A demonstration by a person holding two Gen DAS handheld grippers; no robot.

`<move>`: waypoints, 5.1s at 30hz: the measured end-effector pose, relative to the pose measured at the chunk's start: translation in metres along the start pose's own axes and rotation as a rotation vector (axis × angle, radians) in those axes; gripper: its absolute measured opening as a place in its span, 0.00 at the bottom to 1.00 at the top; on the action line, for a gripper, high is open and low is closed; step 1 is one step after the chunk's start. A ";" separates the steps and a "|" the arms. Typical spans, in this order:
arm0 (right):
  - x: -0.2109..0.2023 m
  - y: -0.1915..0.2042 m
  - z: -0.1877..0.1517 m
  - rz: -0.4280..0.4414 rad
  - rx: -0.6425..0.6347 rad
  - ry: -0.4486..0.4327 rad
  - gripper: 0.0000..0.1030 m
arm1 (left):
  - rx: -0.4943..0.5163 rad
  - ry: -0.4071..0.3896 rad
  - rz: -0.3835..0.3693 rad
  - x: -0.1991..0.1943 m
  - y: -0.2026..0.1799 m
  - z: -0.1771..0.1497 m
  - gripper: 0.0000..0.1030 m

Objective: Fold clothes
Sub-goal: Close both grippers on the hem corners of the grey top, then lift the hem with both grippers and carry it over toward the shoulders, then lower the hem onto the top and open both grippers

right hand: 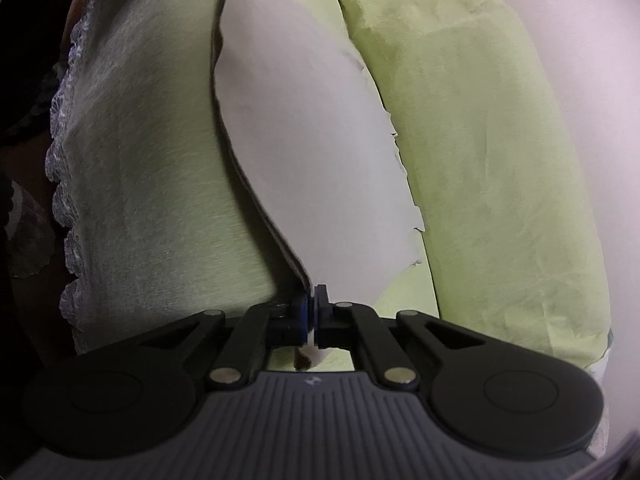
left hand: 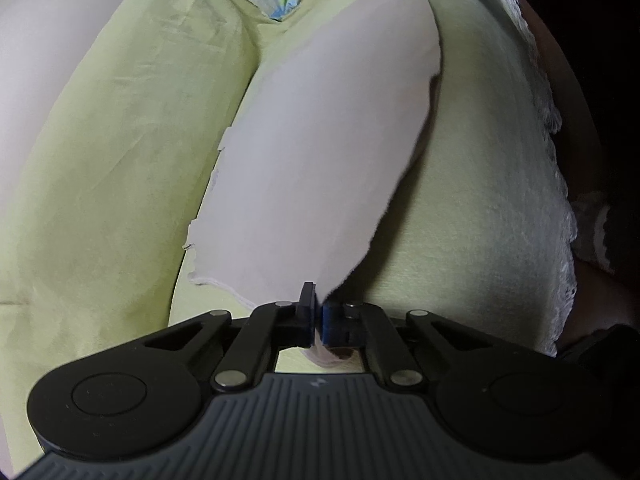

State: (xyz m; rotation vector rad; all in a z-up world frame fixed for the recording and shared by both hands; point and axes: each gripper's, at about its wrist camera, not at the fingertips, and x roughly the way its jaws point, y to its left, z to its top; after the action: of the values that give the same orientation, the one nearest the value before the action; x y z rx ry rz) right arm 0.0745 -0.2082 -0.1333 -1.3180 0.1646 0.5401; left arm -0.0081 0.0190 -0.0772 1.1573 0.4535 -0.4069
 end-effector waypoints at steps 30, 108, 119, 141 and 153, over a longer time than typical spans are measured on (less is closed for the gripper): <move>-0.126 -0.006 0.023 0.216 0.025 -0.008 0.00 | -0.196 0.039 -0.215 -0.082 0.025 0.011 0.00; 0.346 -0.327 -0.024 1.059 0.730 0.323 0.08 | -0.750 0.307 -0.850 0.316 0.360 -0.066 0.13; 0.349 -0.337 -0.018 1.033 0.651 0.304 0.00 | -0.742 0.296 -0.840 0.310 0.352 -0.073 0.02; 0.359 -0.346 -0.023 0.916 0.652 0.299 0.01 | -0.786 0.309 -0.770 0.315 0.349 -0.058 0.15; 0.340 -0.360 -0.048 0.713 0.817 0.329 0.17 | -0.846 0.348 -0.630 0.301 0.371 -0.039 0.19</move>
State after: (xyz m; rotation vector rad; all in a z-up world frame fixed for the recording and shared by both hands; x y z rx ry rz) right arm 0.5448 -0.2114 0.0284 -0.5006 1.0409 0.7365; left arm 0.4346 0.1627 0.0350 0.2295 1.1744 -0.4823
